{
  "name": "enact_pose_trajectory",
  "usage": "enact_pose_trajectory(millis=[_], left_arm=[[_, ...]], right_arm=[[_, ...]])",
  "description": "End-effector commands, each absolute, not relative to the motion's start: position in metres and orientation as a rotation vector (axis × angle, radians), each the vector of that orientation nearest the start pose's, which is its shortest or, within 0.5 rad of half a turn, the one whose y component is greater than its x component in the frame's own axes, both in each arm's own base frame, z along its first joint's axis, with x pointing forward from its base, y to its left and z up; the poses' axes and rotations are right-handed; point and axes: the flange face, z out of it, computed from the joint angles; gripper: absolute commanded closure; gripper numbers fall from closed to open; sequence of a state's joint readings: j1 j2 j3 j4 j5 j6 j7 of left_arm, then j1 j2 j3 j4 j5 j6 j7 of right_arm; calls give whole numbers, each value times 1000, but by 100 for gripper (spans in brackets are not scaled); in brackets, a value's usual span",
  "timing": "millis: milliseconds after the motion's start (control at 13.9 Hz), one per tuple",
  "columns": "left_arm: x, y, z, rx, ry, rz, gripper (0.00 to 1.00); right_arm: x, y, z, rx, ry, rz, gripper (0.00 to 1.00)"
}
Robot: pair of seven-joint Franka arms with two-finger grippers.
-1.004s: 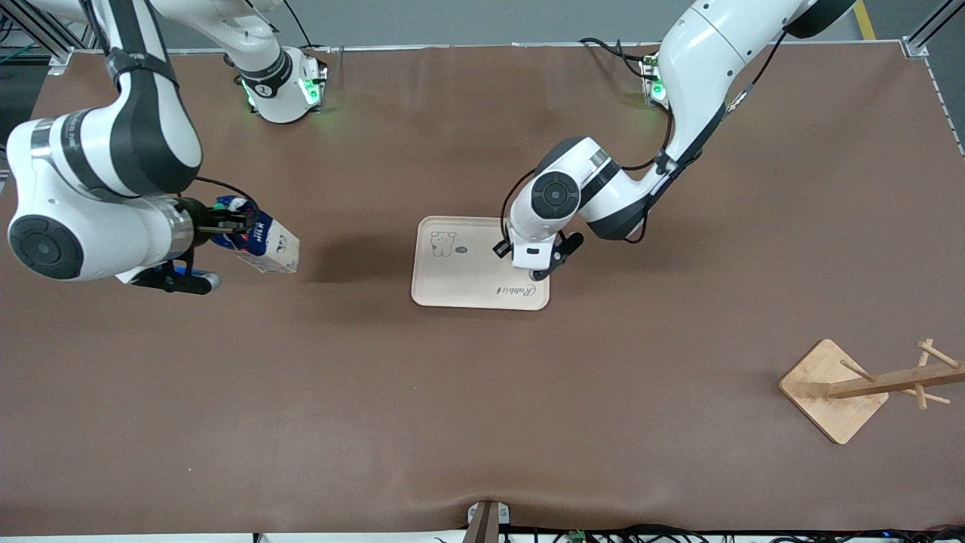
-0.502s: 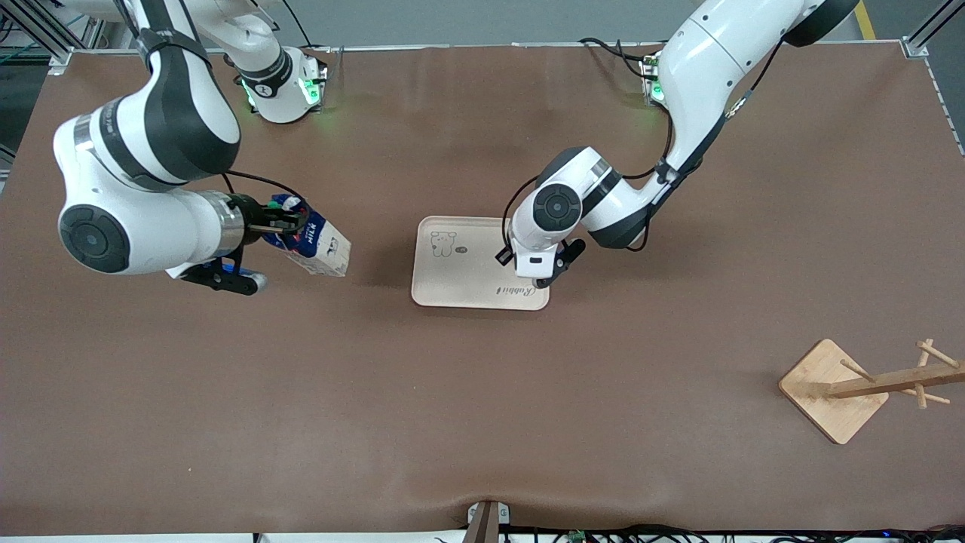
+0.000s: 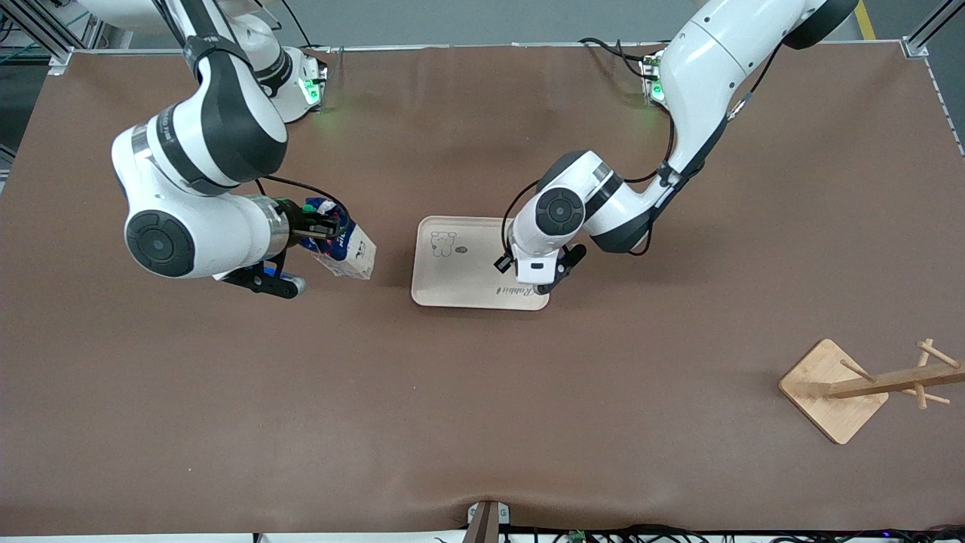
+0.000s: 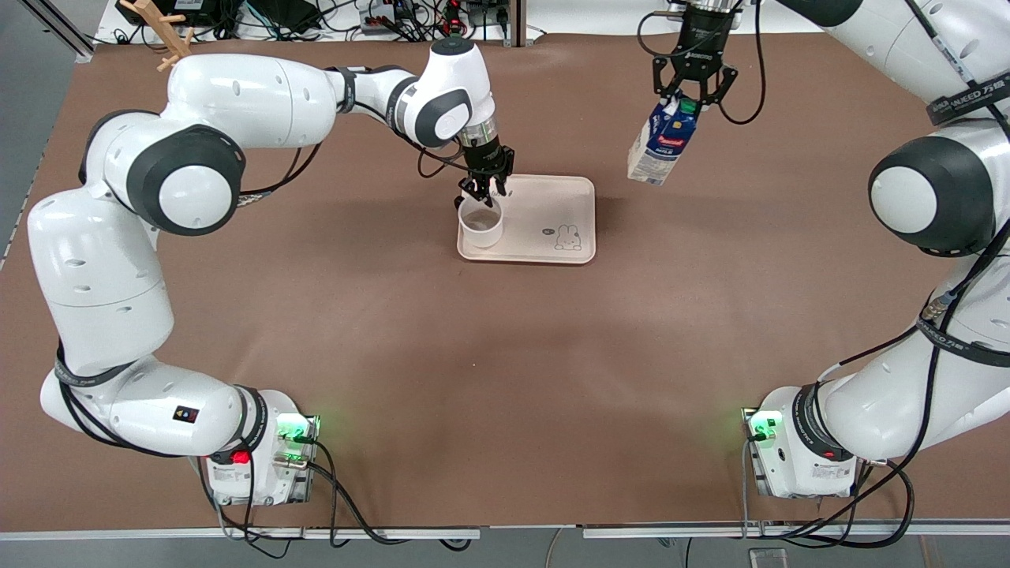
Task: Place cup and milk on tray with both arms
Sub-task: 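Lower the mug onto the tray while the right gripper carries the carton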
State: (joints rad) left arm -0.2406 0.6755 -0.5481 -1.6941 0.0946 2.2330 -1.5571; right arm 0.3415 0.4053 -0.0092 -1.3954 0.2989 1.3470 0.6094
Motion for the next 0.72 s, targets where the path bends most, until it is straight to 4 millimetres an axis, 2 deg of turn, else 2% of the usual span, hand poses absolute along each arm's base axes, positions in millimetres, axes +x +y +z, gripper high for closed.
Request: enact_pose_trajectory(millis=[0, 72, 143, 215, 287, 502, 645], left_arm=[[507, -449, 255, -2922, -1251, 368, 37], [511, -449, 265, -2927, -1252, 355, 33], [516, -449, 276, -2913, -1249, 357, 29], [526, -446, 290, -2897, -1251, 357, 4], [533, -443, 304, -2888, -1243, 353, 0], [554, -425, 347, -2900, -1265, 303, 0], [571, -395, 381, -2923, -1273, 245, 0]], right_arm=[[583, 268, 452, -2874, 493, 815, 100], [582, 278, 442, -2880, 504, 831, 100], [581, 287, 442, -2884, 492, 810, 100], [580, 293, 438, -2887, 483, 799, 100], [578, 302, 432, -2894, 467, 809, 100], [577, 323, 421, -2899, 462, 766, 100], [572, 344, 407, -2912, 434, 756, 100]])
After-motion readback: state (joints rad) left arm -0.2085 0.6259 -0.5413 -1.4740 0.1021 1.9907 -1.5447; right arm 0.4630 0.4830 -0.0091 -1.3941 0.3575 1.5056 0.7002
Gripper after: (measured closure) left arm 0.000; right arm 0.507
